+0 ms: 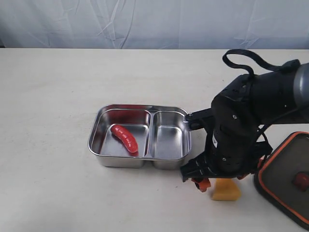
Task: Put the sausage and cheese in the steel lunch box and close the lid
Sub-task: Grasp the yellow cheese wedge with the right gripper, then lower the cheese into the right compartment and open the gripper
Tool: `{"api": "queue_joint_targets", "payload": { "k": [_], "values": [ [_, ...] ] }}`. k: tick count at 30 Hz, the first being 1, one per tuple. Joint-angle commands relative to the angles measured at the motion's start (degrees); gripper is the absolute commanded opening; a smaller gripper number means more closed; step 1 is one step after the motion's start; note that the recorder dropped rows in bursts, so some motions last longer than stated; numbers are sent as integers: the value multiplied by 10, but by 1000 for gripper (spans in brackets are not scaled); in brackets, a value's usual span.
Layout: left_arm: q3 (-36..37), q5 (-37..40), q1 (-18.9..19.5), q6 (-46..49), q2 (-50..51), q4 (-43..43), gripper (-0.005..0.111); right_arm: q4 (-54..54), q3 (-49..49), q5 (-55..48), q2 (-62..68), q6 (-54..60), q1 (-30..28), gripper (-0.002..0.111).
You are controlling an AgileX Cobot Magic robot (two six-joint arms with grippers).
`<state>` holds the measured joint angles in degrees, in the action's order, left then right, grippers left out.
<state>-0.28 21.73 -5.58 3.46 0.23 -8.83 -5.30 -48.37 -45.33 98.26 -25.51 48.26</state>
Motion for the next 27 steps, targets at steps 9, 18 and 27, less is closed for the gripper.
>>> {"api": "queue_joint_targets", "payload": {
  "k": [9,18,27],
  "values": [
    [3,-8,-4,-3,-2,1,0,3,-3,-21,-44,4,-3,0],
    [3,-8,-4,-3,-2,1,0,-30,-85,71,-116,4,-3,0],
    [3,-8,-4,-3,-2,1,0,-41,-97,253,-35,4,-3,0]
  ]
}}
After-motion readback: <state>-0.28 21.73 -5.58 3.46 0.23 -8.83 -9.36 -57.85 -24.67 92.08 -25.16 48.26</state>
